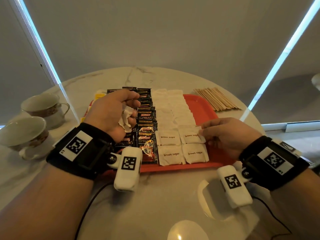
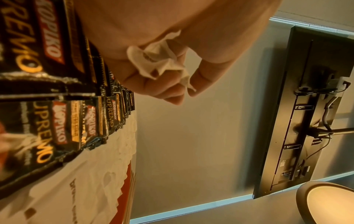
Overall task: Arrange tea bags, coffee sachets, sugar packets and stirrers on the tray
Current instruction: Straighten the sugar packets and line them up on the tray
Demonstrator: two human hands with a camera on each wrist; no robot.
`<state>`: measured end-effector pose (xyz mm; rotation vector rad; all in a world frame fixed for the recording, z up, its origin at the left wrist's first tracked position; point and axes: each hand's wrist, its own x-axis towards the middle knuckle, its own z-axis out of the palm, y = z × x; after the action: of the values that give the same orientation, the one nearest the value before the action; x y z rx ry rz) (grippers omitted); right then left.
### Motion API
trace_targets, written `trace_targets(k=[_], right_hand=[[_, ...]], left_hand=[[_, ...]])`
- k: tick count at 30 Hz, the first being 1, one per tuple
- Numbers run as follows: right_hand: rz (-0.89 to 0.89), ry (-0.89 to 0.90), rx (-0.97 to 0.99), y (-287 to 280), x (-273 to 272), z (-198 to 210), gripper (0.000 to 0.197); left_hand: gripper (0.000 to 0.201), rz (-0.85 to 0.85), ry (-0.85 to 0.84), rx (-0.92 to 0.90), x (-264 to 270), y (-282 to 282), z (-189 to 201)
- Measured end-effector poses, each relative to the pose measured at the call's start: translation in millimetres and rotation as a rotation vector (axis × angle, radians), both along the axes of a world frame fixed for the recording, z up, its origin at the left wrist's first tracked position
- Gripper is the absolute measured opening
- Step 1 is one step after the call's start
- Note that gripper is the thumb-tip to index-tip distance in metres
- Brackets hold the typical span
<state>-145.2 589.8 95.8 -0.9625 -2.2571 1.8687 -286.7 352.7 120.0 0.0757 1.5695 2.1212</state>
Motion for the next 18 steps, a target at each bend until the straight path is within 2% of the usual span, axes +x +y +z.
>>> trace_targets(k=[4, 8, 11, 12, 13, 16, 18], right_hand=[[-0.210, 0.237, -0.200, -3, 3, -4, 0.022], [-0.239, 0.301, -0.329, -19, 7, -7, 0.038], [-0.181, 0.285, -0.373, -28, 10, -10, 0.015], [-0.165, 0.285, -0.372, -30, 10, -10, 0.013], [-0.153, 0.286, -0.364, -32, 12, -11, 0.015], [-0.147, 0.301, -0.377, -34, 15, -8, 0.050], [-0.131, 0.295, -0.376, -33, 14, -6, 0.056]], left_hand=[[0.007, -0.001, -0.003, -0.002, 1, 0, 1], [0.007, -0.003, -0.009, -0.006, 0, 1, 1], [0.007, -0.002, -0.014, 0.008, 1, 1, 0], [0.008, 0.003, -0.015, 0.018, 2, 1, 0], [0.010, 0.011, -0.015, 0.027, 2, 1, -1], [0.017, 0.034, -0.015, 0.042, 3, 1, -2], [0.022, 0.023, -0.028, 0.050, 3, 0, -3]])
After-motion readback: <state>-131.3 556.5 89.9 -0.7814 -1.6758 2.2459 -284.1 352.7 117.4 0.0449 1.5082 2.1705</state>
